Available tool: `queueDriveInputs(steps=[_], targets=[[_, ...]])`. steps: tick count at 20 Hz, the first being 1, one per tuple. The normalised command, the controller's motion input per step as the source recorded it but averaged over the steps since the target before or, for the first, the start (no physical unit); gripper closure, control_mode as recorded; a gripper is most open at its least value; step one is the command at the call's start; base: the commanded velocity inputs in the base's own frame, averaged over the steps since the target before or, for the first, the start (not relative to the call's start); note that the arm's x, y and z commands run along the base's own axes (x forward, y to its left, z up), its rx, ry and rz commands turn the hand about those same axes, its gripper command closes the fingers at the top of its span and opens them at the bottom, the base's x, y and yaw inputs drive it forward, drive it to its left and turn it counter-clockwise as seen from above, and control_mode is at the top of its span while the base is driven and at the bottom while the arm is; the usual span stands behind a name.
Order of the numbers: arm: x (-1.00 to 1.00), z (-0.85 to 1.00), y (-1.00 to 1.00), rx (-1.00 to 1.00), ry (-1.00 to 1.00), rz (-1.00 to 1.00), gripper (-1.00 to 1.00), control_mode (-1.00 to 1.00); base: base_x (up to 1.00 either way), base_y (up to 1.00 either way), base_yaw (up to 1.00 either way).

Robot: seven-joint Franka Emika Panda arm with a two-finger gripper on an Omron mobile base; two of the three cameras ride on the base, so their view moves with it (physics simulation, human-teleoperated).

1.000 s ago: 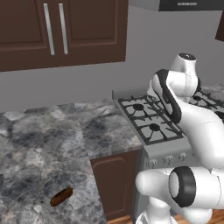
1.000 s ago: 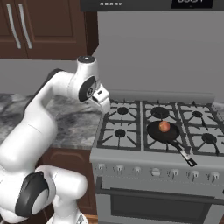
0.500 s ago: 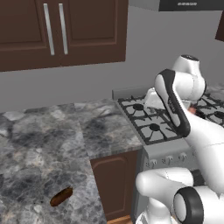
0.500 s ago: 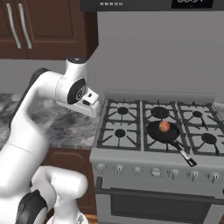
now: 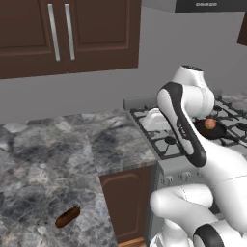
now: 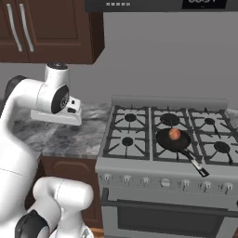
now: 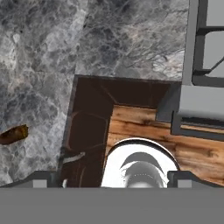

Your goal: Put the onion and sweet potato in the pan. Then turn on the front center burner and set the heat to medium.

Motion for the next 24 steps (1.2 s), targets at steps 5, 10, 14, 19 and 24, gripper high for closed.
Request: queueDriveInputs(steps=[5,10,14,19,24], targets=[[-0.51,0.01,0.2,-0.01,0.0,0.16,-1.0,-1.0,0.0,0.0,0.0],[-0.58,0.0,0.27,0.0,0.0,0.12,-1.0,-1.0,0.0,0.0,0.0],[-0.54,0.0,0.67,0.0,0.06,0.28,-1.0,-1.0,0.0,0.0,0.0],[-0.19,0.0,0.85,0.0,0.09,0.38,-1.0,-1.0,0.0,0.0,0.0],[0.01,-0.02,0.85,-0.01,0.01,0.35,-1.0,-1.0,0.0,0.0,0.0]])
